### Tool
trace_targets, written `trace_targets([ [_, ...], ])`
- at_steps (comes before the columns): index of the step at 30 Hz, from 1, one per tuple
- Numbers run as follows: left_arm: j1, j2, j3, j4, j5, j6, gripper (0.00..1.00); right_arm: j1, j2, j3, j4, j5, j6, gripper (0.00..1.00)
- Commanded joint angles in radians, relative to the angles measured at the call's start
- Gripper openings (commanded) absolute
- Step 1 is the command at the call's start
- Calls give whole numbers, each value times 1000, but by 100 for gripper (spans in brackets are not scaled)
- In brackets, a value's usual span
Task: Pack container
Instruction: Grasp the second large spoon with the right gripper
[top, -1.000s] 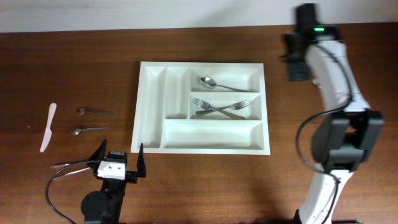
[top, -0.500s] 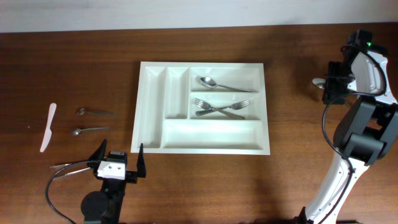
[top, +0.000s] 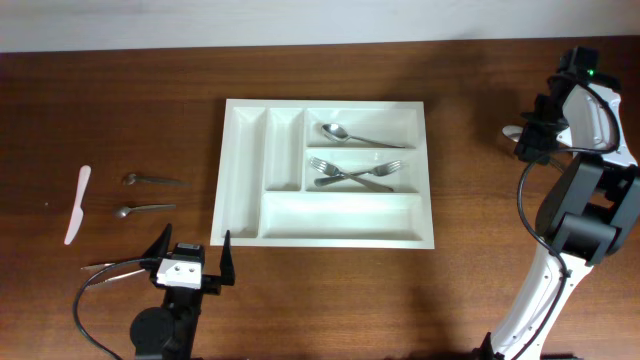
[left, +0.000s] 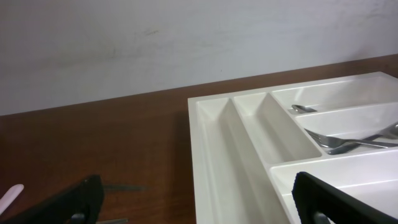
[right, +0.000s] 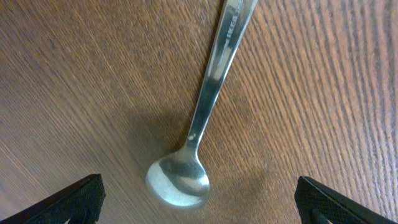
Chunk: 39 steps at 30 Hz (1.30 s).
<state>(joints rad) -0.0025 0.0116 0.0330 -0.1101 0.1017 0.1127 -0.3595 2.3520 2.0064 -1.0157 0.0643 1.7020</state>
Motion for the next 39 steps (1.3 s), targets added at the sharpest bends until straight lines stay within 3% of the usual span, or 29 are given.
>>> trace_targets([
  [1,-1,-6,-6,2,8,13,99,-14,13,-8,-2,52,28,99],
  [22,-1,-6,-6,2,8,13,99,-48,80,-8,-36,6,39,98],
  [23,-1,-6,-6,2,8,13,99,-48,81,-8,-36,6,39,83],
  [26,-1,-5,-6,2,8,13,99,-49,81,-8,-36,7,39,61],
  [28,-1,-6,-6,2,8,13,99,-49,81,-8,-36,6,38,40],
  [33,-1,-6,-6,2,8,13,99,-49,81,-7,-30,-9,34,22],
  [35,-1,-6,-6,2,8,13,99,-48,81,-7,-2,-23,-23,12],
  [39,-1,-6,-6,2,8,13,99,-47,80,12,18,-34,-121,4],
])
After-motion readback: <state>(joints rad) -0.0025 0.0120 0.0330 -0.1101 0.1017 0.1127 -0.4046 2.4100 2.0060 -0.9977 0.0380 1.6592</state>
